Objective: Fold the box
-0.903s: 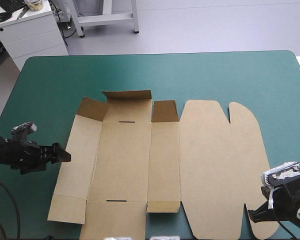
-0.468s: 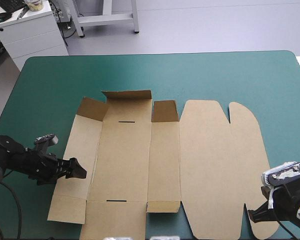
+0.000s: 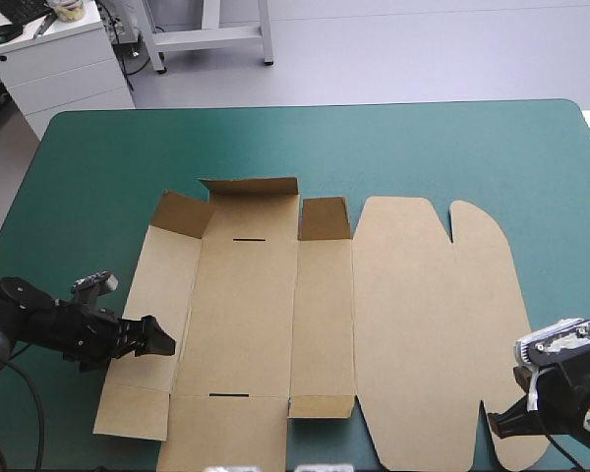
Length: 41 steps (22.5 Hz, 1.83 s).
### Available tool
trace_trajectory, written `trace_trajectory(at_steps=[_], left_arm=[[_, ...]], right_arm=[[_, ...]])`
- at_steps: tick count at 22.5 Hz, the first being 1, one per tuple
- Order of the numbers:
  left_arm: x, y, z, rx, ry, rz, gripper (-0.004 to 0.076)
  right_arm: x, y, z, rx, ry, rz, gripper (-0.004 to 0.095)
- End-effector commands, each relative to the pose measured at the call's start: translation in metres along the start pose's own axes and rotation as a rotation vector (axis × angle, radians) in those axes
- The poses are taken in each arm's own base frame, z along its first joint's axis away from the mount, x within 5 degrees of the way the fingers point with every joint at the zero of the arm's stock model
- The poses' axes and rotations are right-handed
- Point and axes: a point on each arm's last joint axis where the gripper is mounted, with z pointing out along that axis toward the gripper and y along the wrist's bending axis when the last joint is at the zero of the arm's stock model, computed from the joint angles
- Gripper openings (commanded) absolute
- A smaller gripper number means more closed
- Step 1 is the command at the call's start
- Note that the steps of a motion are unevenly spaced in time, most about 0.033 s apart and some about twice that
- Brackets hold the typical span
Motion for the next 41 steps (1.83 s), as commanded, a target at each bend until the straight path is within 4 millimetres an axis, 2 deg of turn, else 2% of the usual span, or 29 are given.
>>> trace_trajectory(at_steps=[1,11,14,17,18,27,31,32,35,36,39,41], left_arm=[[-0.004,-0.009,-0.007,0.032,-0.058,0.013,0.0627],[-0.009,-0.012,-0.004,0.092,-0.085,0.017,0.0341],[-0.01,-0.011,-0.004,0.09,-0.087,0.017,0.0208],[-0.008,-0.01,-0.004,0.069,-0.069,0.032,0.0018],[-0.006,-0.009,-0.004,0.065,-0.052,0.048,-0.0008],[-0.017,-0.025,-0.007,0.16,-0.145,0.21,-0.001],[-0.029,-0.041,-0.012,0.129,-0.174,0.308,-0.001],[-0.033,-0.048,-0.014,0.125,-0.186,0.342,-0.001],[-0.053,-0.091,-0.025,0.079,-0.275,0.519,-0.001],[-0.057,-0.099,-0.029,0.057,-0.293,0.55,-0.001],[-0.071,-0.135,-0.047,-0.078,-0.374,0.758,-0.001],[-0.082,-0.154,-0.056,-0.147,-0.44,0.83,-0.001]], right_arm=[[-0.009,-0.002,-0.004,0.017,-0.067,-0.004,-0.0021],[-0.009,-0.002,-0.004,0.015,-0.067,-0.003,-0.002],[-0.009,-0.002,-0.004,0.015,-0.067,-0.005,-0.002],[-0.009,-0.002,-0.004,0.015,-0.067,-0.005,-0.002],[-0.009,-0.002,-0.004,0.018,-0.067,-0.006,-0.002],[-0.017,-0.003,-0.008,0.027,-0.14,-0.006,-0.002],[-0.025,-0.003,-0.019,0.033,-0.208,-0.006,-0.002],[-0.027,-0.004,-0.022,0.034,-0.224,-0.005,-0.002],[-0.034,-0.004,-0.036,0.038,-0.274,-0.005,-0.002],[-0.035,-0.004,-0.038,0.039,-0.28,-0.005,-0.002],[-0.038,-0.005,-0.045,0.041,-0.306,-0.004,-0.002],[-0.039,-0.005,-0.047,0.042,-0.317,-0.004,-0.002]])
